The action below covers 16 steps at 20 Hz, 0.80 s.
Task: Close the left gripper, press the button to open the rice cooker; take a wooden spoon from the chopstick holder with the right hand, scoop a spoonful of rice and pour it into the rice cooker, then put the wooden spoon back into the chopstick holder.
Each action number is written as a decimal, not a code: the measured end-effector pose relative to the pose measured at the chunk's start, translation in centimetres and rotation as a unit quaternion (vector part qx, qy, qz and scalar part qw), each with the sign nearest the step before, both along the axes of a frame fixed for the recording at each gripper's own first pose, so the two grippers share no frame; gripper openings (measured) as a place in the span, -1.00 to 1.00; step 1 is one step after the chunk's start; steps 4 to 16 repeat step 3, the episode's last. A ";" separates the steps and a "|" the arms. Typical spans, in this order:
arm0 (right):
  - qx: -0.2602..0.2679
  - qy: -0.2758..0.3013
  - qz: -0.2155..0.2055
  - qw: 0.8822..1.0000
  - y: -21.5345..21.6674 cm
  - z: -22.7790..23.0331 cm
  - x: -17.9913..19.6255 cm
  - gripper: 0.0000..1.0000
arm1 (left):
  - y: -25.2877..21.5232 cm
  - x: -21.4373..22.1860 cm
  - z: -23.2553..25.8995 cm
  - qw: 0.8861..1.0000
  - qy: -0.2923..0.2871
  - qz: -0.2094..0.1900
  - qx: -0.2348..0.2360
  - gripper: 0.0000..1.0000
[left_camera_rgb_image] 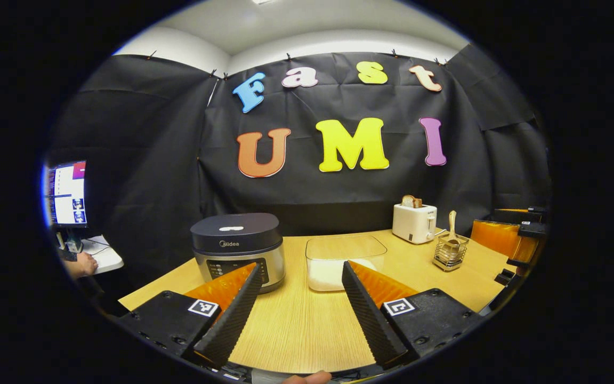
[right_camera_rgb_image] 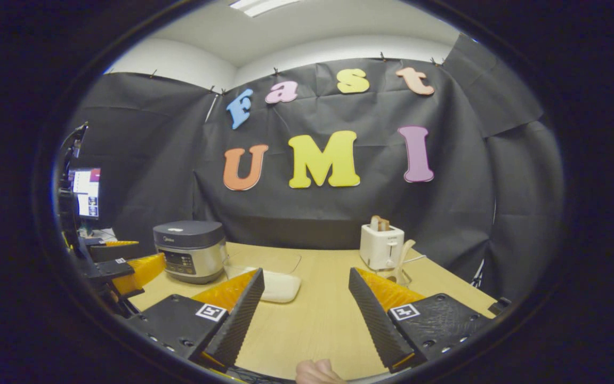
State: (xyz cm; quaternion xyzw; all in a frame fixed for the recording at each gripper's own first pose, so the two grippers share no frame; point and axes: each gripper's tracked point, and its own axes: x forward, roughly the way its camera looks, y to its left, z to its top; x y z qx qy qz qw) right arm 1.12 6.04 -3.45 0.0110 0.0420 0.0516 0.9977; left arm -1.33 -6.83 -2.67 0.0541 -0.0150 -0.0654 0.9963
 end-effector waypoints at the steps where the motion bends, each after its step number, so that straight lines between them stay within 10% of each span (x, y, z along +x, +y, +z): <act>1: -0.008 -0.006 -0.006 1.000 -0.3 0.2 -0.2 0.90 | -0.2 -0.1 -0.1 1.000 0.000 -0.002 -0.002 0.93; 16: -0.018 -0.016 -0.015 1.000 -0.6 0.5 -0.2 0.92 | -0.3 0.0 -0.2 1.000 0.003 -0.002 -0.002 0.93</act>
